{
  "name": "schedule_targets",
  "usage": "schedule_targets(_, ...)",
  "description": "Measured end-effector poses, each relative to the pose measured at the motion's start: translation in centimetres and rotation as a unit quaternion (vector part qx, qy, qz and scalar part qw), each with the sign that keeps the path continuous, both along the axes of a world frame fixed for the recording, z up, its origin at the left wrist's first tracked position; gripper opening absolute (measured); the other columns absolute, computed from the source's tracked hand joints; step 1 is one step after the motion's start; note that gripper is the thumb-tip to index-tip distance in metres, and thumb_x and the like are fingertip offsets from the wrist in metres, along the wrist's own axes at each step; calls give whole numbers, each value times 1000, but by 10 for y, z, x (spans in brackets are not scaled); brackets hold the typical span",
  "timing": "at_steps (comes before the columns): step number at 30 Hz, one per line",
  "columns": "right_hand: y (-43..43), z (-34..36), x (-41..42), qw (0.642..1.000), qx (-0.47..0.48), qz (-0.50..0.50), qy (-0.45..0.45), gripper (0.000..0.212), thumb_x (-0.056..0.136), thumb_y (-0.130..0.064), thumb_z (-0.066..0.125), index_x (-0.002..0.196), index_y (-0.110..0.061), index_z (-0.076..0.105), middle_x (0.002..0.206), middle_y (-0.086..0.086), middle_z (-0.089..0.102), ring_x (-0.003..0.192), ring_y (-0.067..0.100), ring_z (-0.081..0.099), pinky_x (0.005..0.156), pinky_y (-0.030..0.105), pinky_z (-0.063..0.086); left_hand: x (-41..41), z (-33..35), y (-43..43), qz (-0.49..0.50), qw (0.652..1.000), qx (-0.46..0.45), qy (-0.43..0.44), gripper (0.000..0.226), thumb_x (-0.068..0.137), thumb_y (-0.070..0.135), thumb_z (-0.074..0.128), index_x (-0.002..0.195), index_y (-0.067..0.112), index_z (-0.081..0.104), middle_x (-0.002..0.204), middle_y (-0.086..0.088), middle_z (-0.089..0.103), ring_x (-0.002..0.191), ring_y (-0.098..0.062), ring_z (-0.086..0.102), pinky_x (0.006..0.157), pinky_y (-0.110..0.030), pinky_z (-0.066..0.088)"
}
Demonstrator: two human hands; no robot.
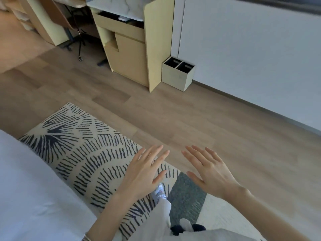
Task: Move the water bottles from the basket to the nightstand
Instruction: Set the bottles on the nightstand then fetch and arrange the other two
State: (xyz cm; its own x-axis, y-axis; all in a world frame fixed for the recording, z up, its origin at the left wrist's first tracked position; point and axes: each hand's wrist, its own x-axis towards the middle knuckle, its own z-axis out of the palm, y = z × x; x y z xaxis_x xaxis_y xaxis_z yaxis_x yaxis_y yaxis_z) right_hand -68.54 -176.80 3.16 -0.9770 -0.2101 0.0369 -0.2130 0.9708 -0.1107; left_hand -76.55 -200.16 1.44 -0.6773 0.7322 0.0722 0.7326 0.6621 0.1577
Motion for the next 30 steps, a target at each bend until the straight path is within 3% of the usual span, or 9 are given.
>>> schedule_targets(3,14,5,-61,1000,14,26,2,54,93,-48,34,136,-18,45,140,5,48,125,25,49,99,46,43,-57,5,12,-2,1000,-3,6,53,95,47,33,141,23,41,143,0,46,131,-18,44,108,-43,36)
schedule_targets(9,30,31,-186,998,10,38,47,50,90,-45,37,127,-16,54,134,7,53,118,26,54,95,45,45,-164,30,29,16,999,22,44,48,94,45,34,135,24,49,132,3,56,121,-15,52,103,-41,37)
schedule_targets(17,40,5,-284,996,-14,72,52,49,89,-44,39,123,-16,59,125,4,60,113,24,58,95,45,46,-241,15,35,92,996,4,9,50,95,46,32,138,24,45,133,2,55,123,-17,51,105,-40,38)
schedule_targets(24,63,-29,-398,989,-16,147,22,47,90,-47,35,117,-20,63,113,-2,66,103,20,63,87,41,52,-326,-15,45,159,987,-6,-22,49,91,47,34,132,26,51,126,4,60,112,-14,58,93,-34,47)
schedule_targets(30,76,4,-554,978,-17,204,35,46,81,-42,43,116,-17,60,115,4,65,101,23,64,83,43,53,-447,18,68,209,977,31,36,48,90,44,34,126,21,57,122,0,62,111,-19,59,92,-34,48)
